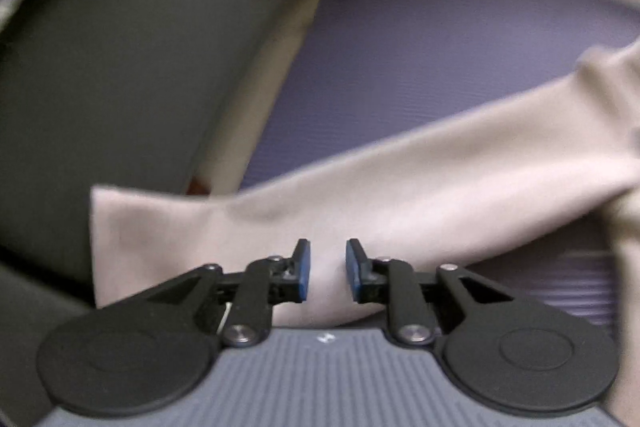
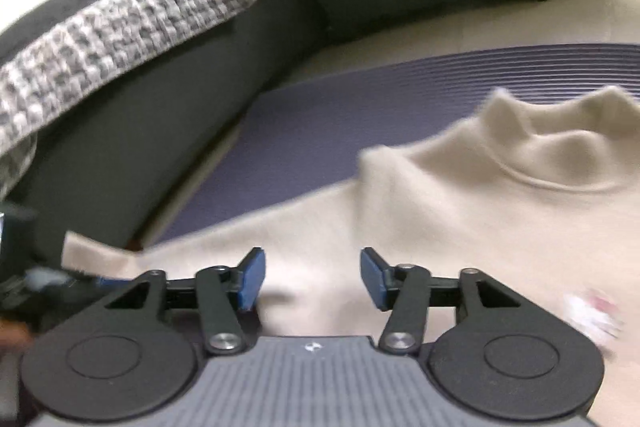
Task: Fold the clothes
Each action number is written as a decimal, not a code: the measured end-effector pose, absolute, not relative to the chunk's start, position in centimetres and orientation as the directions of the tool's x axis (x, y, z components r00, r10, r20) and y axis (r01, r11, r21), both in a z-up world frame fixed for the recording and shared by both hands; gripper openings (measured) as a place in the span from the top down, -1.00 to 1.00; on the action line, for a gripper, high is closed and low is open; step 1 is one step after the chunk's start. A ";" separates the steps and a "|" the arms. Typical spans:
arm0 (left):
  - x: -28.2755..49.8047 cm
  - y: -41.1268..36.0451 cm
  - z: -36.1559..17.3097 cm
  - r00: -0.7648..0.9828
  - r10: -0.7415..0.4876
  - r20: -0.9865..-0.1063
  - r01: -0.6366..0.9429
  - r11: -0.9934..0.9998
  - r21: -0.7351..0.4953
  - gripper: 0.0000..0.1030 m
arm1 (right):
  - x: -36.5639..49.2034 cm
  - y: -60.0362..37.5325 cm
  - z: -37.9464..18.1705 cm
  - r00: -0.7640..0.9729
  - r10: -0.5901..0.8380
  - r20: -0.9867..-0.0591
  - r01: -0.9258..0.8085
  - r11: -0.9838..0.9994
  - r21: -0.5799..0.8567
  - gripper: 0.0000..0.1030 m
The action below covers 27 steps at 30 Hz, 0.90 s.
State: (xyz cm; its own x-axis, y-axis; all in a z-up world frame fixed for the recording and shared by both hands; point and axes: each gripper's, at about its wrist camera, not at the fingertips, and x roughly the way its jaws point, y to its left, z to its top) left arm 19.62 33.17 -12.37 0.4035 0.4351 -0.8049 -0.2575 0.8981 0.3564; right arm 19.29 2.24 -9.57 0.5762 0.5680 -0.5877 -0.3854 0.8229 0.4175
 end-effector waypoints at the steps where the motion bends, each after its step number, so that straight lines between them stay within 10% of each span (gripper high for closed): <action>1: 19.2 33.4 -12.6 0.398 0.469 -0.789 -0.291 0.880 0.377 0.34 | 18.2 1.5 -9.0 0.574 0.546 -0.610 -0.377 0.838 0.396 -0.13; 5: 18.0 31.9 -11.6 0.395 0.414 -0.820 -0.309 0.900 0.306 0.15 | 13.6 -3.7 -7.4 0.580 0.452 -0.678 -0.331 0.891 0.311 -0.36; 7: 16.8 31.9 -10.6 0.395 0.375 -0.839 -0.303 0.915 0.267 -0.67 | 12.0 -5.8 -6.6 0.586 0.413 -0.698 -0.304 0.910 0.283 -0.42; 15: 12.0 23.4 -8.6 0.404 0.043 -0.914 -0.148 0.989 -0.019 -0.73 | 4.7 -13.6 -4.4 0.615 0.281 -0.737 -0.195 0.960 0.203 -0.55; 18: 11.6 20.6 -9.0 0.408 0.023 -0.913 -0.061 0.998 -0.003 -0.96 | 2.7 -16.1 -4.7 0.615 0.244 -0.750 -0.138 0.969 0.203 -0.56; 27: 10.3 18.6 -9.5 0.509 0.060 -0.859 0.076 0.991 0.115 -0.83 | 5.7 -16.2 -4.1 0.715 0.265 -0.647 -0.241 0.962 0.128 -0.53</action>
State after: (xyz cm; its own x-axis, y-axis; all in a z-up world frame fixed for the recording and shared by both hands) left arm 10.30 18.60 -9.48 0.5092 0.0604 -0.8585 0.0758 0.9905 0.1147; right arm 5.71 -16.17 -4.07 0.7145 0.2650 -0.6475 -0.2413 0.9620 0.1275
